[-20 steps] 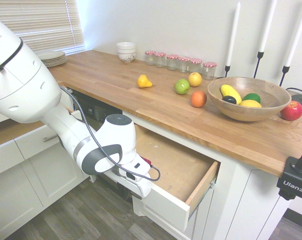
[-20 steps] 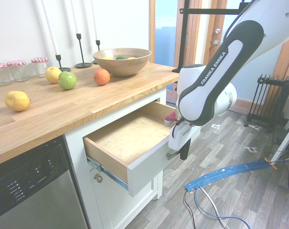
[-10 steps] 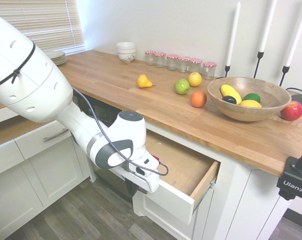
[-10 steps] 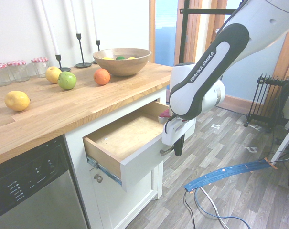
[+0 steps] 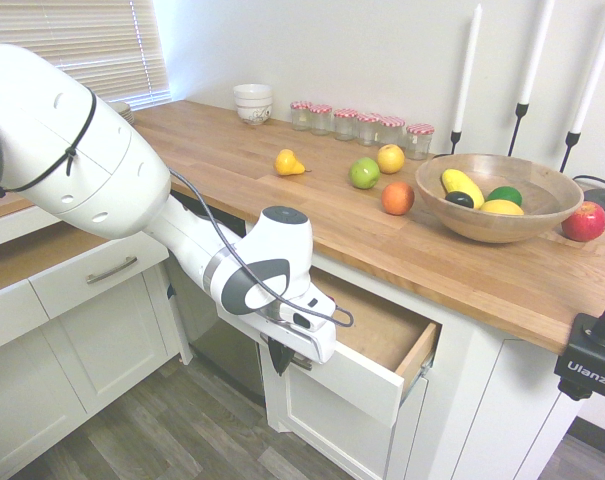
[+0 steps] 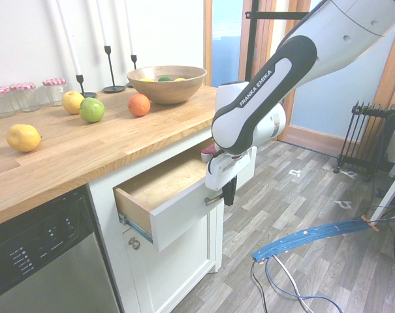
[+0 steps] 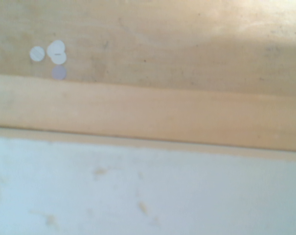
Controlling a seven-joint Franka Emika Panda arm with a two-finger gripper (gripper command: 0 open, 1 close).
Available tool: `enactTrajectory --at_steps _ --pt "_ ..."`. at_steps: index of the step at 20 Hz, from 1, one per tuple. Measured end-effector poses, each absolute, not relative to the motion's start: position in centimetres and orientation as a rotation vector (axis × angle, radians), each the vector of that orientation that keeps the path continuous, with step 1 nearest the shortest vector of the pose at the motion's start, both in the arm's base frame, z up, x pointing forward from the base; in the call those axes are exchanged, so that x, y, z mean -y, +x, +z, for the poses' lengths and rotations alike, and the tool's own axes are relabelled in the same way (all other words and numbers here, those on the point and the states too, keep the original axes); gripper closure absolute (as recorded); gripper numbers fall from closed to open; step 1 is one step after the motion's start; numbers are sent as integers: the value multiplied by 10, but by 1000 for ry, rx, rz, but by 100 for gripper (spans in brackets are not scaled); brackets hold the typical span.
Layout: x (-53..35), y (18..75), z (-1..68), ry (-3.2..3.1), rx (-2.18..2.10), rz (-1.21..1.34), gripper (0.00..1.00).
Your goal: Close the drawer
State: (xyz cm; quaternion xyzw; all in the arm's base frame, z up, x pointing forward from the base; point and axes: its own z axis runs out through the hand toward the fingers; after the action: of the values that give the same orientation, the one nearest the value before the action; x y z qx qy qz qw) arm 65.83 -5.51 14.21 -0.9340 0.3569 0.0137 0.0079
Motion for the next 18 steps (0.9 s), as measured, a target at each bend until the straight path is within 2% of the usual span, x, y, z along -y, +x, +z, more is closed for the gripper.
enactTrajectory --at_steps 18 --pt "75 726 158 -2912 -1122 71 100"
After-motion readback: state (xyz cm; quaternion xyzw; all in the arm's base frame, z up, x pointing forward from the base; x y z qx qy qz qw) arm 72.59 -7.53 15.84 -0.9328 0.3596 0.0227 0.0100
